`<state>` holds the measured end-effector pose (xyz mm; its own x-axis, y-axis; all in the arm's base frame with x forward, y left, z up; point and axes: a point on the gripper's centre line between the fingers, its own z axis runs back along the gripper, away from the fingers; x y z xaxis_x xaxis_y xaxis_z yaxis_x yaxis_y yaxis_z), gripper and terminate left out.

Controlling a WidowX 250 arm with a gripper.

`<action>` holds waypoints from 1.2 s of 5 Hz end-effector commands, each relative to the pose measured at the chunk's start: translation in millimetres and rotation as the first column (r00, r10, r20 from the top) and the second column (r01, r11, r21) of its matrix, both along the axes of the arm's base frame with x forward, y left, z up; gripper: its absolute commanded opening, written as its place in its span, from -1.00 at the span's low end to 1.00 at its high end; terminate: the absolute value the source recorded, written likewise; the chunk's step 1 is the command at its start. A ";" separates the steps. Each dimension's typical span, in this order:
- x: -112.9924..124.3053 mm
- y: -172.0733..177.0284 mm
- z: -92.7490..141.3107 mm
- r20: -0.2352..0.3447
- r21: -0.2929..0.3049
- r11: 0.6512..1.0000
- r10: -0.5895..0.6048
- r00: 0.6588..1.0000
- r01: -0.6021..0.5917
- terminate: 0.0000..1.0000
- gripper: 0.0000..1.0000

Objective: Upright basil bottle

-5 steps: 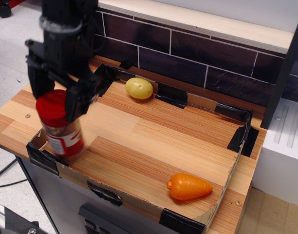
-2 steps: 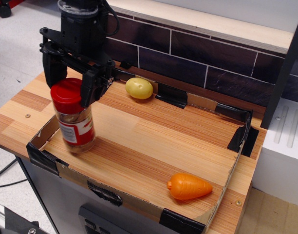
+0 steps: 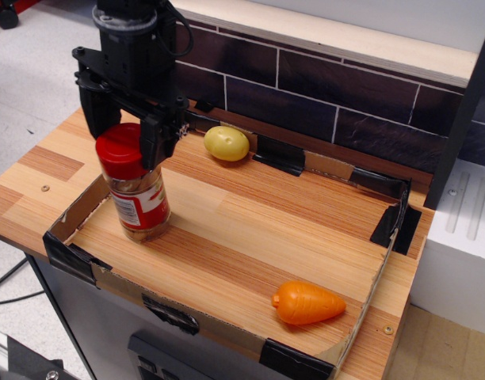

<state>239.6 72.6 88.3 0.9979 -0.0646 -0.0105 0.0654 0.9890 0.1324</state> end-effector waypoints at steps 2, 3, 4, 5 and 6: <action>9.1 1.7 30.0 0.099 -0.008 1.000 0.021 0.995 -0.020 -1.00 1.00; 2.4 0.5 62.0 0.177 -0.042 0.999 0.028 0.984 -0.020 -1.00 1.00; 4.7 -2.2 87.9 0.208 -0.085 0.995 0.062 0.976 -0.045 -1.00 1.00; 13.1 -13.7 121.1 0.149 -0.105 0.992 0.082 0.985 -0.067 -1.00 1.00; 13.1 -13.7 121.1 0.149 -0.105 0.992 0.082 0.985 -0.067 -1.00 1.00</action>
